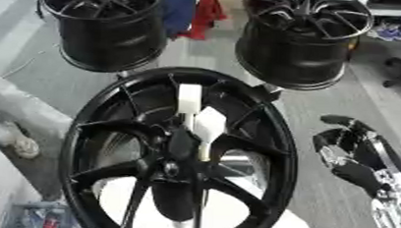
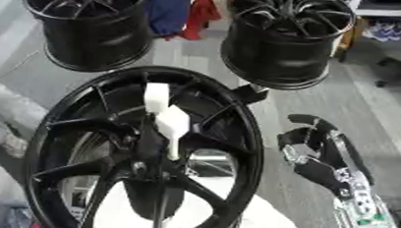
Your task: Pull the pin out of the wheel hub.
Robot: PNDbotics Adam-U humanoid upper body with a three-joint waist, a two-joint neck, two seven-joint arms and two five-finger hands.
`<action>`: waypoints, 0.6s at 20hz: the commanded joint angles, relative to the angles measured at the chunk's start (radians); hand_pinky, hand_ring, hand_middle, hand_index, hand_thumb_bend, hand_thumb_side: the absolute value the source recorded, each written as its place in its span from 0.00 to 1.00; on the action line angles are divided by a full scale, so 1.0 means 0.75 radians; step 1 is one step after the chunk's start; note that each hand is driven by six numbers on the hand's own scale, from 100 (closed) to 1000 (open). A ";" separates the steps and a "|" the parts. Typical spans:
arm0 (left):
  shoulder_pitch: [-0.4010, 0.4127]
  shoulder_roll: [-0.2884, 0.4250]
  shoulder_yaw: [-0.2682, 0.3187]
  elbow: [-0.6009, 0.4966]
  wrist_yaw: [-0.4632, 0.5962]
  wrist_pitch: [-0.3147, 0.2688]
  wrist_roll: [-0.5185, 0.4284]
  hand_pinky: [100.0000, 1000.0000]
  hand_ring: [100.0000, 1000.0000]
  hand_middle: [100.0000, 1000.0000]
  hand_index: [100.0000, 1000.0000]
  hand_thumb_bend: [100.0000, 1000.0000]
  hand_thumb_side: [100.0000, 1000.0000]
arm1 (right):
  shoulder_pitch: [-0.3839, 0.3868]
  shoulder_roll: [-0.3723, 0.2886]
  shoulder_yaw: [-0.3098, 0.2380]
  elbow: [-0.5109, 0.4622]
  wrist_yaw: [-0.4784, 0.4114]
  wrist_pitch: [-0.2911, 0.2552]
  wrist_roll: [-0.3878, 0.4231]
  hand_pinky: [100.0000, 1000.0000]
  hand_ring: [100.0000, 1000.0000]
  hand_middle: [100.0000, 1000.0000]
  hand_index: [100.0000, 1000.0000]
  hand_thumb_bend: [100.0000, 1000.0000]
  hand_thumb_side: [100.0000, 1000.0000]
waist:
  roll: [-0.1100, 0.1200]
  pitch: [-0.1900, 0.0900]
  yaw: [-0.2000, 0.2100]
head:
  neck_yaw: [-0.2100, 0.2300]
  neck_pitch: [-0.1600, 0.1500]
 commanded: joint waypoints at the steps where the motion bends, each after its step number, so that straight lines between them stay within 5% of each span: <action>1: -0.005 -0.033 0.000 -0.054 0.008 0.030 0.004 0.56 0.61 0.63 0.80 0.10 0.49 | -0.011 -0.014 -0.010 -0.021 -0.009 -0.001 -0.003 0.61 0.60 0.73 0.70 0.20 0.00 | 0.002 -0.006 0.004 | -0.001 -0.003; 12: -0.001 -0.074 -0.037 -0.065 0.011 0.020 -0.085 0.56 0.61 0.62 0.80 0.11 0.50 | -0.016 -0.017 -0.014 -0.022 -0.009 0.000 -0.010 0.61 0.60 0.73 0.71 0.22 0.00 | 0.002 -0.002 0.002 | 0.002 0.005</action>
